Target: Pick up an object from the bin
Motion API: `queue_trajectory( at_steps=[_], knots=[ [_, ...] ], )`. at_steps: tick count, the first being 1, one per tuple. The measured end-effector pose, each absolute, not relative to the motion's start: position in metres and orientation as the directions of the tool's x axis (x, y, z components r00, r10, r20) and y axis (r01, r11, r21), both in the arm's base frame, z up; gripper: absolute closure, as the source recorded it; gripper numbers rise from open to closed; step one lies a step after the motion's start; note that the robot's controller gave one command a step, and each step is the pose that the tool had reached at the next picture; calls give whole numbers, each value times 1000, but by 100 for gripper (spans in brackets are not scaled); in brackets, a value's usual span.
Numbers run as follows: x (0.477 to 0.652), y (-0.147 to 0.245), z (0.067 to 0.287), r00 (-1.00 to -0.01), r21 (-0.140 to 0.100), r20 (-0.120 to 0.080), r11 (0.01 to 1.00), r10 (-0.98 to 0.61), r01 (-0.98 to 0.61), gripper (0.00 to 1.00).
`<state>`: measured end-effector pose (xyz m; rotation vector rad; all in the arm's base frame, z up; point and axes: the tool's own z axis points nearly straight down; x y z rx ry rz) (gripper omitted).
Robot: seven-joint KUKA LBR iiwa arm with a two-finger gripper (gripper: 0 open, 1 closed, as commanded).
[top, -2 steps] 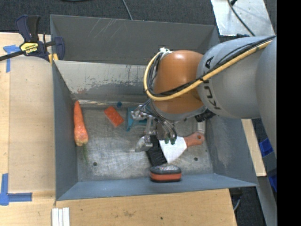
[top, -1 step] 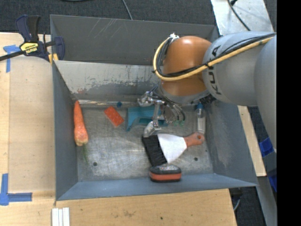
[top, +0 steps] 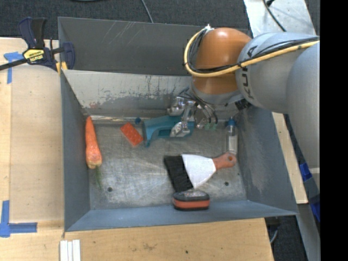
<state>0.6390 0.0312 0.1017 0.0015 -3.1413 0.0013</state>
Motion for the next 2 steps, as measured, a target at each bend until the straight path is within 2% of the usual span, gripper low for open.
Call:
queue_trajectory(
  at_steps=[1, 2],
  knots=[
    [631, 36, 102, -1000, -1, 2, 1000, 22, 22, 100],
    [591, 57, 300, -998, -1, 7, 998, -62, -62, 100]
  ],
)
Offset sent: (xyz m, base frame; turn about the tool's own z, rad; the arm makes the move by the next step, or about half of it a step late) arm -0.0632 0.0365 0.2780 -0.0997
